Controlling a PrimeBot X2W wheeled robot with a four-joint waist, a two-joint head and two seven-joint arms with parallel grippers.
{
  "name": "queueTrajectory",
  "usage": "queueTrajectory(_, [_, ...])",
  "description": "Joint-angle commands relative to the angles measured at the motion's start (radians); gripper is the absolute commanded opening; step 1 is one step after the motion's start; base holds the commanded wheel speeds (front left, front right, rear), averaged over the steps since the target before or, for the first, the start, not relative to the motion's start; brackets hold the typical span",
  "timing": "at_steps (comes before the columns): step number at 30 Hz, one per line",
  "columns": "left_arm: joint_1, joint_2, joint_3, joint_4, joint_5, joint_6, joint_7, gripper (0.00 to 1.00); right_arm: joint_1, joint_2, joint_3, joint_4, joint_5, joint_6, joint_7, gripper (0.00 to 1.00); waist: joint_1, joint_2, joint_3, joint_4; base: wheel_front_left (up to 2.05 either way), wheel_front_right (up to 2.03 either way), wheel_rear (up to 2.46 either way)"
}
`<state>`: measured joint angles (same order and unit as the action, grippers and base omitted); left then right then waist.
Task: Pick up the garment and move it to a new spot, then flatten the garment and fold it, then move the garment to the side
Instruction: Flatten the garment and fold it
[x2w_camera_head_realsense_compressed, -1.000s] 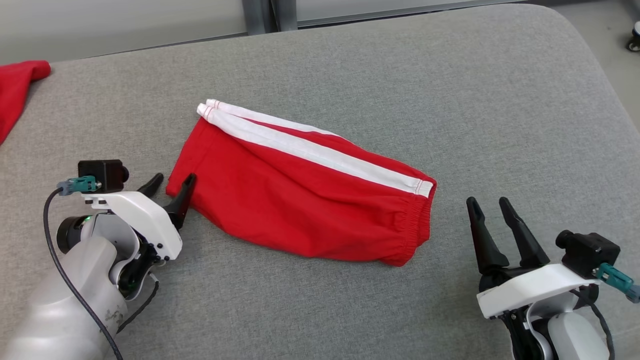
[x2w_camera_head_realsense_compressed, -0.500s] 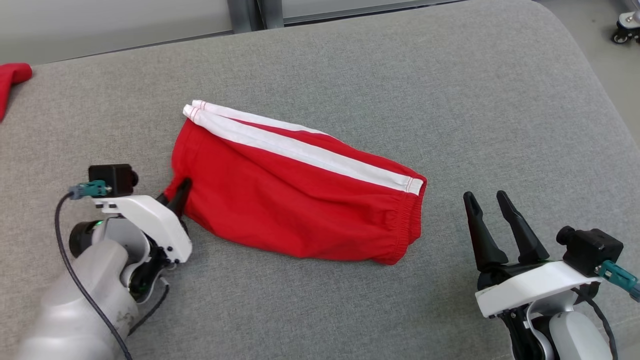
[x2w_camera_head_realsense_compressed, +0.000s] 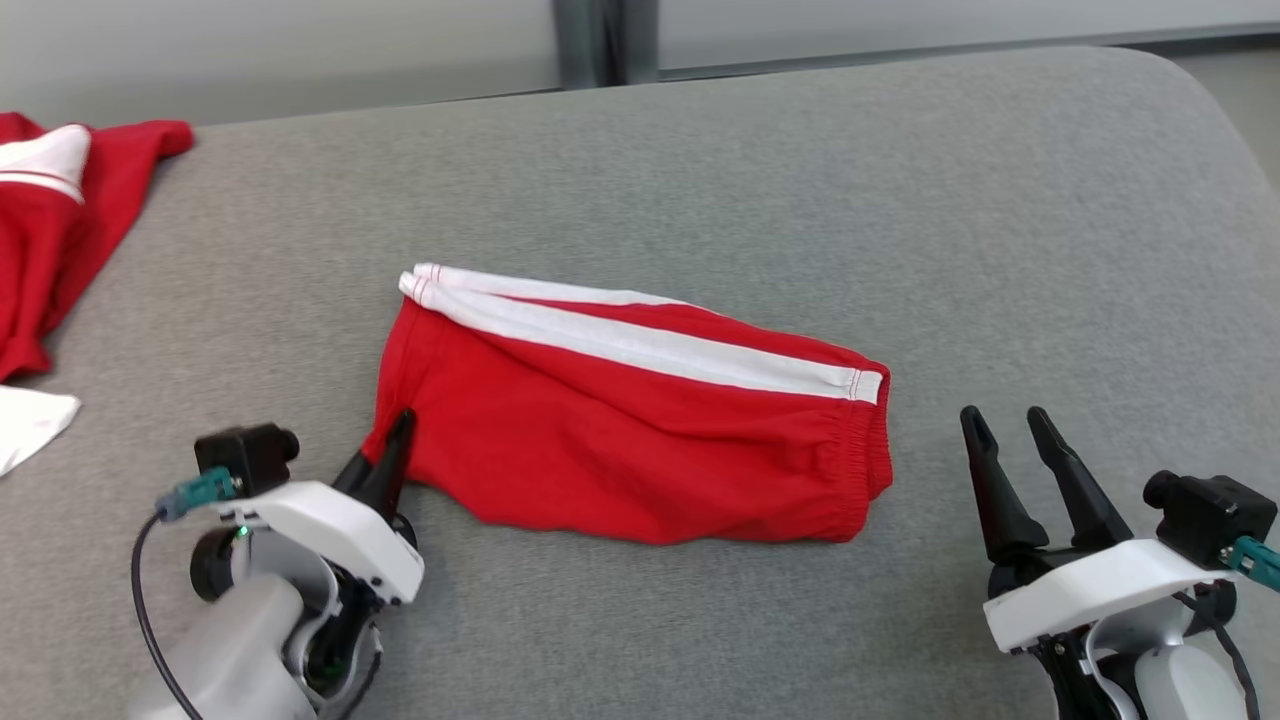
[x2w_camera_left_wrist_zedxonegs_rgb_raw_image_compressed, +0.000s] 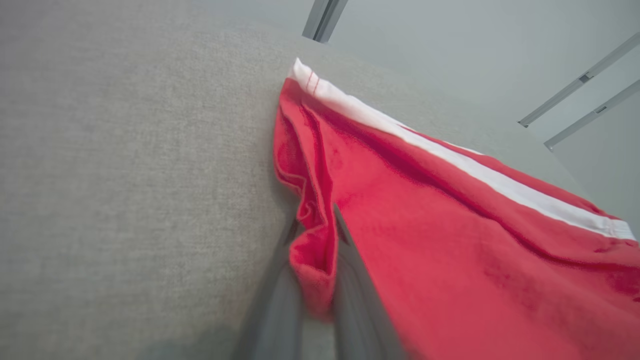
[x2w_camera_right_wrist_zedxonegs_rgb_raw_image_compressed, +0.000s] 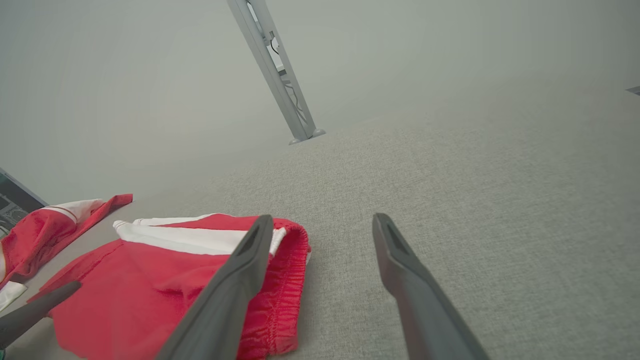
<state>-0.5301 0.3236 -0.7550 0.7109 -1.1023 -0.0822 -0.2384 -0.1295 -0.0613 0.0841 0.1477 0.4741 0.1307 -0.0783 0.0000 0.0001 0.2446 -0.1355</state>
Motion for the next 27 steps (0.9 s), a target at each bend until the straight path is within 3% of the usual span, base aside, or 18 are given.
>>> queueTrajectory(1, [0.035,0.005,0.012,-0.038,0.001,0.027,-0.011,0.0,0.016,-0.012,-0.005,-0.005,-0.007,0.0,0.013,1.0,0.0,-0.0001,-0.017,0.032,0.0,0.0,0.0])
queueTrajectory(8, [0.217,0.0,0.084,-0.264,0.042,0.152,-0.027,0.0,0.031,-0.043,-0.027,-0.017,-0.012,0.0,0.069,1.0,0.0,-0.0001,-0.038,0.089,0.0,0.0,0.0])
queueTrajectory(11, [0.298,-0.009,0.122,-0.346,0.076,0.187,-0.027,0.0,0.033,-0.052,-0.031,-0.019,-0.015,0.0,0.09,1.0,0.0,-0.0001,-0.05,0.109,0.0,0.0,0.0])
queueTrajectory(22, [0.405,-0.056,0.182,-0.413,0.165,0.22,-0.027,0.0,0.031,-0.062,-0.016,-0.02,-0.011,0.0,0.138,1.0,0.0,-0.0001,-0.09,0.144,0.0,0.0,0.0])
queueTrajectory(23, [0.408,-0.059,0.187,-0.411,0.176,0.221,-0.027,0.24,0.031,-0.062,-0.015,-0.02,-0.01,0.0,0.14,1.0,0.0,-0.0001,-0.094,0.147,0.0,0.0,0.0])
queueTrajectory(25, [0.407,-0.061,0.199,-0.409,0.21,0.224,-0.027,1.0,0.033,-0.063,-0.012,-0.017,-0.011,0.0,0.146,1.0,0.0,-0.0001,-0.103,0.151,0.0,0.0,0.0])
queueTrajectory(27, [0.404,-0.06,0.211,-0.41,0.246,0.227,-0.027,1.0,0.037,-0.064,-0.01,-0.015,-0.011,0.0,0.15,1.0,0.0,-0.0001,-0.112,0.156,0.0,0.0,0.0])
